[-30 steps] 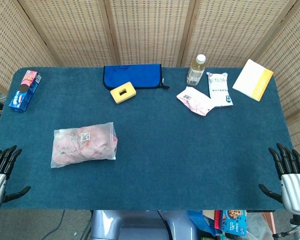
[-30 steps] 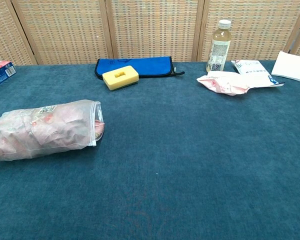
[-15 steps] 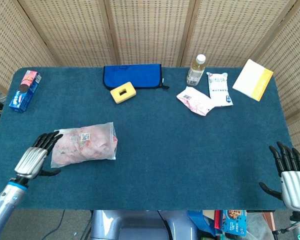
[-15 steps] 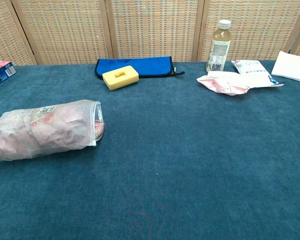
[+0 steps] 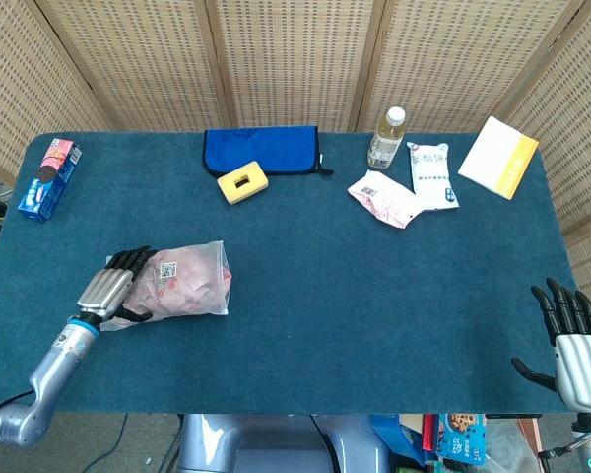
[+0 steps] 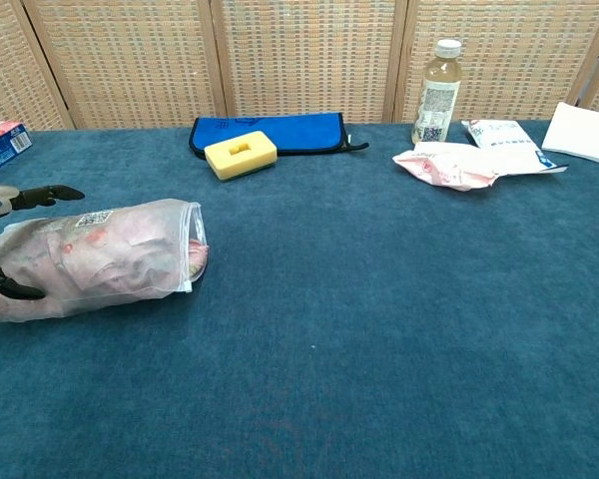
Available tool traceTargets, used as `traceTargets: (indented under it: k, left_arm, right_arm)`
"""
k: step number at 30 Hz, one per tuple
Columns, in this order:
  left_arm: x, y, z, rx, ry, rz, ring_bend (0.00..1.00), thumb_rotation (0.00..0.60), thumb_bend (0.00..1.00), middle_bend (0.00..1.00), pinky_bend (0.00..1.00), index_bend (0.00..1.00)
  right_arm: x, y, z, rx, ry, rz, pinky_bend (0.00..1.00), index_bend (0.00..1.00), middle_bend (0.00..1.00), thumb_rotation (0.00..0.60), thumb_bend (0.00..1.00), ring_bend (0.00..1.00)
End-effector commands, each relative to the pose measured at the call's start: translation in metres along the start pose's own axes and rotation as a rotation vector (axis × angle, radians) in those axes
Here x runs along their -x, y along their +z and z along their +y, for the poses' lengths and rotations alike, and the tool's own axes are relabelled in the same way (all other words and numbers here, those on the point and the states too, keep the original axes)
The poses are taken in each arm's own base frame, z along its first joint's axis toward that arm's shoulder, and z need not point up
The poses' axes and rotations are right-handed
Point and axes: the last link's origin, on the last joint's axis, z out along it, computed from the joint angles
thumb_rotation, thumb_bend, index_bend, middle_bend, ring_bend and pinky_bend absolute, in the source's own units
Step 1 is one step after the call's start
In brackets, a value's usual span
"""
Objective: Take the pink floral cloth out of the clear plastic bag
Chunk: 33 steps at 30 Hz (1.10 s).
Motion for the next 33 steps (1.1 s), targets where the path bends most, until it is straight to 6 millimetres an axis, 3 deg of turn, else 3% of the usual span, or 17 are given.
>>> traceTargets:
  k: [1,5,7,9,11,13,15,19,21,22,26,33]
  left_arm:
    - [0.003,0.012,-0.001,-0.027,-0.015,-0.038,0.00,0.600,0.15,0.00,0.00,0.00]
    - [0.005,0.021,0.001,-0.039,-0.029,-0.070,0.00,0.600,0.15,0.00,0.00,0.00]
    - [0.007,0.025,0.003,-0.041,-0.040,-0.075,0.03,0.600,0.16,0.02,0.10,0.00]
    - [0.007,0.032,0.007,-0.043,-0.069,-0.054,0.16,0.600,0.16,0.14,0.27,0.03]
    - [0.010,0.036,0.010,-0.043,-0.093,-0.054,0.32,0.600,0.16,0.33,0.40,0.18]
    - [0.011,0.037,0.012,-0.038,-0.119,-0.056,0.47,0.600,0.17,0.51,0.50,0.44]
    - [0.009,0.038,0.015,-0.023,-0.131,-0.026,0.53,0.600,0.19,0.58,0.54,0.54]
    - [0.005,0.034,0.024,0.041,-0.168,0.042,0.56,0.600,0.21,0.61,0.56,0.59]
    - [-0.004,0.029,0.040,0.141,-0.218,0.112,0.56,0.600,0.21,0.61,0.56,0.59]
    - [-0.012,0.024,0.054,0.232,-0.246,0.177,0.56,0.600,0.21,0.61,0.56,0.60]
    - [-0.020,0.018,0.077,0.403,-0.288,0.241,0.56,0.600,0.21,0.61,0.56,0.60]
    - [-0.033,0.025,0.113,0.553,-0.290,0.320,0.56,0.600,0.21,0.61,0.56,0.62]
  right_arm:
    - [0.000,0.001,0.001,0.003,0.000,0.000,0.00,0.00,0.00,0.600,0.00,0.00]
    - [0.002,0.001,0.000,0.002,-0.004,-0.007,0.00,0.00,0.00,0.600,0.00,0.00]
    - [0.002,0.001,0.000,0.002,-0.005,-0.009,0.00,0.00,0.00,0.600,0.00,0.00]
    - [0.003,0.001,0.000,0.002,-0.005,-0.012,0.00,0.00,0.00,0.600,0.00,0.00]
    - [0.003,0.001,0.000,0.003,-0.007,-0.014,0.00,0.00,0.00,0.600,0.00,0.00]
    - [0.004,0.001,-0.001,0.002,-0.009,-0.015,0.00,0.00,0.00,0.600,0.00,0.00]
    - [0.005,0.001,-0.002,-0.004,-0.006,-0.018,0.00,0.00,0.00,0.600,0.00,0.00]
    - [0.005,0.004,-0.005,-0.024,0.005,-0.020,0.00,0.00,0.00,0.600,0.00,0.00]
    - [0.006,0.009,-0.010,-0.055,0.043,-0.051,0.00,0.00,0.00,0.600,0.00,0.00]
    - [0.003,0.017,-0.012,-0.076,0.080,-0.072,0.00,0.00,0.00,0.600,0.00,0.00]
    - [-0.008,0.036,-0.017,-0.121,0.175,-0.126,0.00,0.00,0.00,0.600,0.00,0.00]
    - [-0.032,0.065,-0.030,-0.182,0.368,-0.166,0.00,0.05,0.00,0.600,0.00,0.00]
